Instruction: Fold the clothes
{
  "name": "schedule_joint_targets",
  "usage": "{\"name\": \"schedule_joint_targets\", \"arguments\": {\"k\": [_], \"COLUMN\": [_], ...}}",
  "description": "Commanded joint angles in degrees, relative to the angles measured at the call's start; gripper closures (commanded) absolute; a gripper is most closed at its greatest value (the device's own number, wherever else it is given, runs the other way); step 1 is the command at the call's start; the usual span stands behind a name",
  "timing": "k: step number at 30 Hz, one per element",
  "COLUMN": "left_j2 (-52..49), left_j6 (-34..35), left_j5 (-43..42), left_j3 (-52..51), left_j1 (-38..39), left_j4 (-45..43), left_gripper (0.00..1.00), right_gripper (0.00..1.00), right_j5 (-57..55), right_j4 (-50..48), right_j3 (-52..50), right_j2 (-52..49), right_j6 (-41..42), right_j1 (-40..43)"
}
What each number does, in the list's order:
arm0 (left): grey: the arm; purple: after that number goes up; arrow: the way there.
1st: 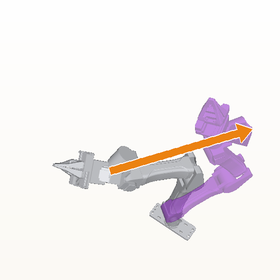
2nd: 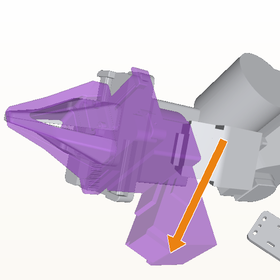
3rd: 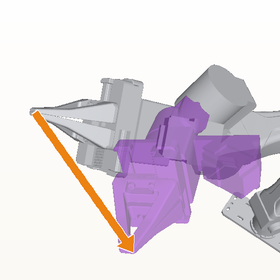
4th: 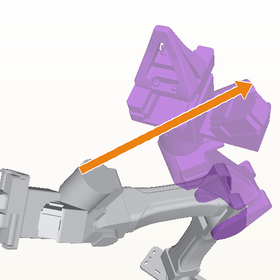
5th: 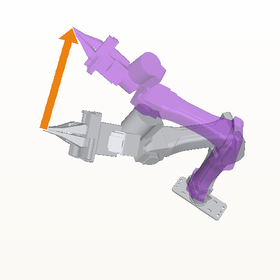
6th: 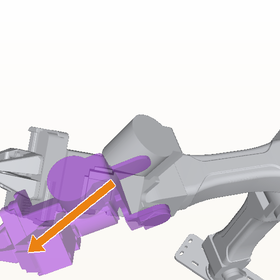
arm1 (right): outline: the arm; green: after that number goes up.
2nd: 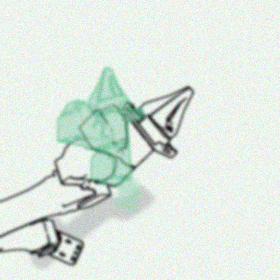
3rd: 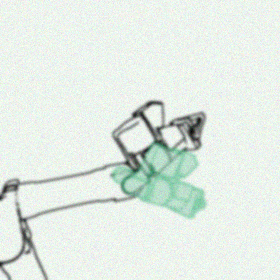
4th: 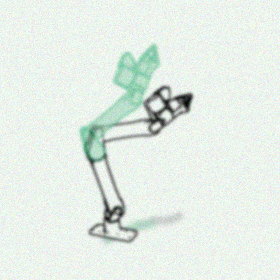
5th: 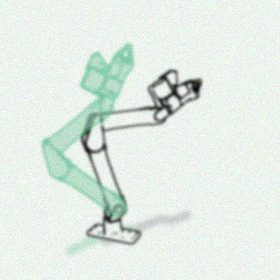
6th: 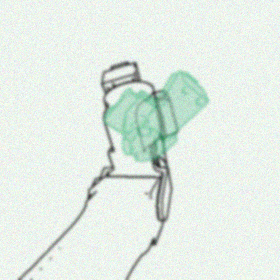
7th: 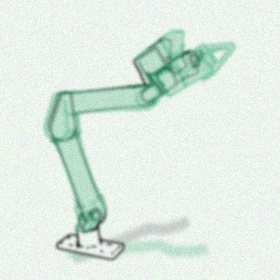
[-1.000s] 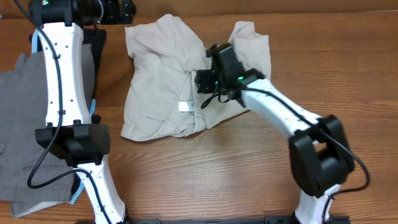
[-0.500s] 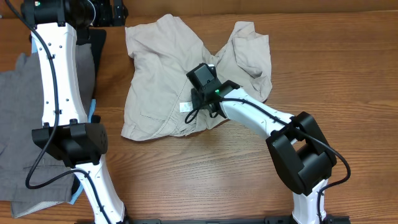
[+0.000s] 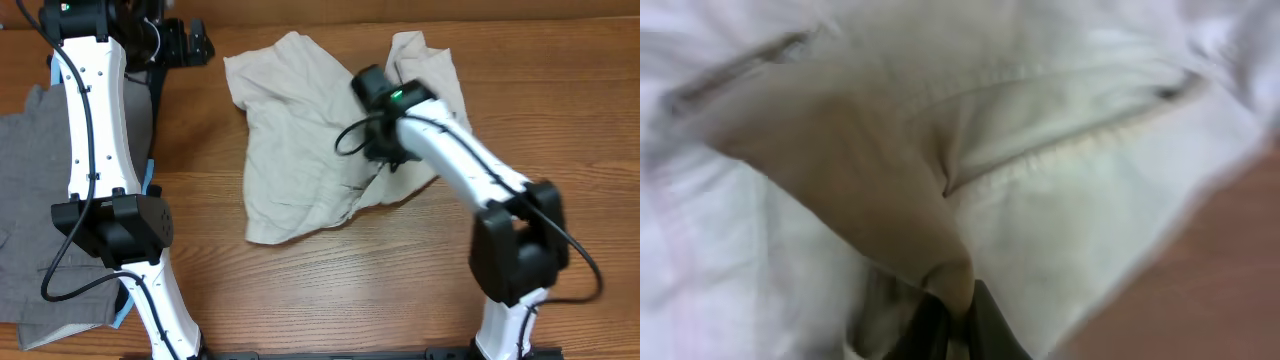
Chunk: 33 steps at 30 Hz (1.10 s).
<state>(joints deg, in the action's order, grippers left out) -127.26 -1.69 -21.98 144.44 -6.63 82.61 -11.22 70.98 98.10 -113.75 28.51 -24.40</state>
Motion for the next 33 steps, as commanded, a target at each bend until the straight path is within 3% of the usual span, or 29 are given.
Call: {"name": "schedule_joint_targets", "arguments": {"k": [1,6,10,19,26,27,29,33], "left_j2": [1.2,1.2,1.2,1.0,1.0,1.0,1.0,1.0], "left_j6": [-2.4,-6.8,-9.9,-12.3,-12.5,-12.5,-12.5,-12.5], "left_j5": [-8.0,-7.8,-5.6,1.6,1.6,1.6,1.6,1.6], "left_j3": [-0.1,-0.1,-0.3,-2.2,-2.6,-2.6,-2.6,-2.6], "left_j1": [0.5,2.2,5.2,11.3,11.9,11.9,11.9,11.9], "left_j4": [3.0,4.2,2.7,-3.5,-8.4,-9.0,-9.7,-10.5], "left_gripper": [0.04,0.09,0.08,0.01,0.0,0.0,0.0,0.0], "right_gripper": [0.96,0.96,0.96,0.96,0.96,0.89,0.61,0.59], "right_j5": [8.9,10.8,10.9,17.2,20.9,20.8,20.8,22.5], "right_j4": [6.0,18.6,20.9,17.6,11.5,11.4,11.6,11.8], "right_j3": [5.9,5.9,3.5,-12.6,-24.0,-25.8,-29.2,-35.1], "right_j2": [9.1,13.4,14.7,17.3,29.4,31.1,33.6,36.3], "right_j6": [-3.5,-3.4,-1.8,3.3,11.7,14.5,19.4,27.4], "right_j1": [2.2,4.0,4.1,3.2,-7.0,-9.2,-13.2,-19.1]}}
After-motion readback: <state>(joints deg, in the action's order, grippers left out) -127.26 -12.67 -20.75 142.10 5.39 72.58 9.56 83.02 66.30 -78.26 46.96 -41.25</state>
